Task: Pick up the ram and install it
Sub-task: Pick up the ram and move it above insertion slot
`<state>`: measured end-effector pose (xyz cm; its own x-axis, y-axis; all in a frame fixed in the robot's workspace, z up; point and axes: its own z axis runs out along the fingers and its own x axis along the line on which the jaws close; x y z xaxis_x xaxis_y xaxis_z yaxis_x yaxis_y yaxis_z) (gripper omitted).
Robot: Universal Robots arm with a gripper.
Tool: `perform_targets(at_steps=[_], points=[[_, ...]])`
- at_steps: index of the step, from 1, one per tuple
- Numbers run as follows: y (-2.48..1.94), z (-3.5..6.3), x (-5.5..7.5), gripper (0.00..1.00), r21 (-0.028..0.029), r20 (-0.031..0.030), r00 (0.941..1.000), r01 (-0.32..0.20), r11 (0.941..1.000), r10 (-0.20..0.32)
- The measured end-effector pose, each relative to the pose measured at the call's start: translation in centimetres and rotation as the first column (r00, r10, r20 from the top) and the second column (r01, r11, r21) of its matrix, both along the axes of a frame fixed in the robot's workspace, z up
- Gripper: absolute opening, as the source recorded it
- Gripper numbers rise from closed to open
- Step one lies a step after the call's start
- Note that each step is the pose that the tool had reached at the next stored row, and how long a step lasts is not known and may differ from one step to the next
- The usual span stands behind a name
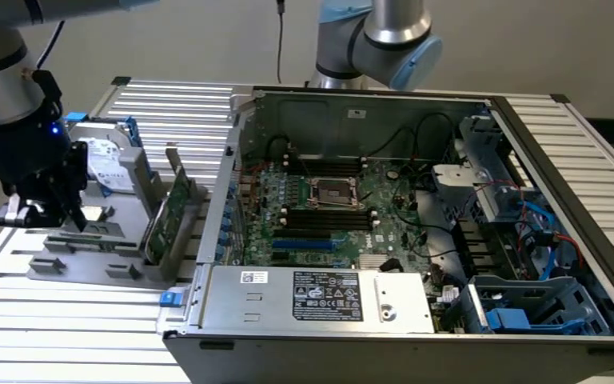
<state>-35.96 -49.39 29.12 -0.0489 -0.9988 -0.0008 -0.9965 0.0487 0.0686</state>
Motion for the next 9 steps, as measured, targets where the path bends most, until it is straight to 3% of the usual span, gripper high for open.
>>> perform_targets(at_steps=[9], points=[[0.00, 3.87, 4.1, 0.14, 0.0042, -0.0101, 0.9999, 0.000, 1.0000, 0.000]])
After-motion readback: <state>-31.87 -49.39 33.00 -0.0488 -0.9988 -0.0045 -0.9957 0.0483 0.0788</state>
